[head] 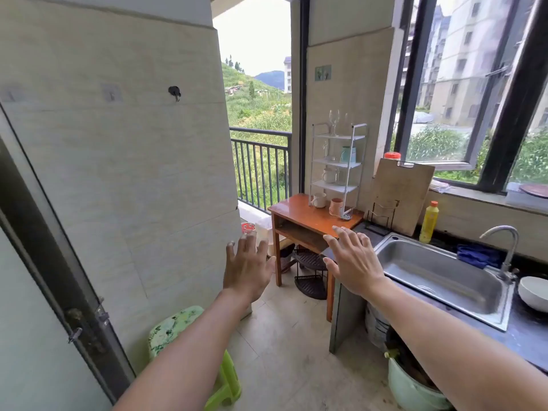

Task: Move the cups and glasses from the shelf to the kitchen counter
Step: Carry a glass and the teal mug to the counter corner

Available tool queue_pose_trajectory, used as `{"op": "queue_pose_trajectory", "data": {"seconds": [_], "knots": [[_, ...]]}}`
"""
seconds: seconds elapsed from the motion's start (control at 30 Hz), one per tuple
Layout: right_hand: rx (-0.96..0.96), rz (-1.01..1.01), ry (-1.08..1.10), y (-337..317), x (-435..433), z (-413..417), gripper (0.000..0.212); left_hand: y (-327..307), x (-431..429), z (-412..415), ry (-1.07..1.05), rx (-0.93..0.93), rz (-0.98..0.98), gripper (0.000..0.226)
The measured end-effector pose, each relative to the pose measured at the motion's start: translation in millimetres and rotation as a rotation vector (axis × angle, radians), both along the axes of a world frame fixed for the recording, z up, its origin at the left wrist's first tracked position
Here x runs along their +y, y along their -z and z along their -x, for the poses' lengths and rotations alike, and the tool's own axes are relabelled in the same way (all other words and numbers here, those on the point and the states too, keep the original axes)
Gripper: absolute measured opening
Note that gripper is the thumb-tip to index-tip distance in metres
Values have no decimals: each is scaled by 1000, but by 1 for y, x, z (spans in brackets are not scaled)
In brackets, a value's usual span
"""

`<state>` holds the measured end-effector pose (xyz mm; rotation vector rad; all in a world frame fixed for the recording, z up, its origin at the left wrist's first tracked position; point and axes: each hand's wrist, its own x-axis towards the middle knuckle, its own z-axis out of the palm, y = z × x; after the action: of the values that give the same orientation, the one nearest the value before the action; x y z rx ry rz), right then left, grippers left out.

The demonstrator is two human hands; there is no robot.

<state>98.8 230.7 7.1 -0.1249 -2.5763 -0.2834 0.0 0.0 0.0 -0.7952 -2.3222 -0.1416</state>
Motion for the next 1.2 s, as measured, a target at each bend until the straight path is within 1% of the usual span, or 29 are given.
{"op": "queue_pose_trajectory", "data": {"seconds": [0.03,0.1,0.2,0.27,0.53,0.73,0.97,1.1,1.2], "knots": [[-23,6,5,2,3,6,56,1,3,5,-5,-26,2,37],[-13,8,-1,8,15,25,55,9,14,24,-2,-13,-13,37],[-35,20,-6,18,34,61,54,20,32,57,-13,-38,24,37],[-32,7,-13,22,49,89,54,24,45,85,-27,-7,44,37],[-76,-26,-32,20,111,207,53,16,103,183,-58,-30,58,38],[-115,-24,-43,27,140,286,51,22,131,257,-95,-121,86,38],[-119,-14,16,47,181,393,49,37,175,377,-36,-182,127,39],[-117,3,90,45,206,458,51,32,207,455,29,-218,164,42],[-90,15,151,37,227,498,51,19,235,509,91,-223,149,44]]}}
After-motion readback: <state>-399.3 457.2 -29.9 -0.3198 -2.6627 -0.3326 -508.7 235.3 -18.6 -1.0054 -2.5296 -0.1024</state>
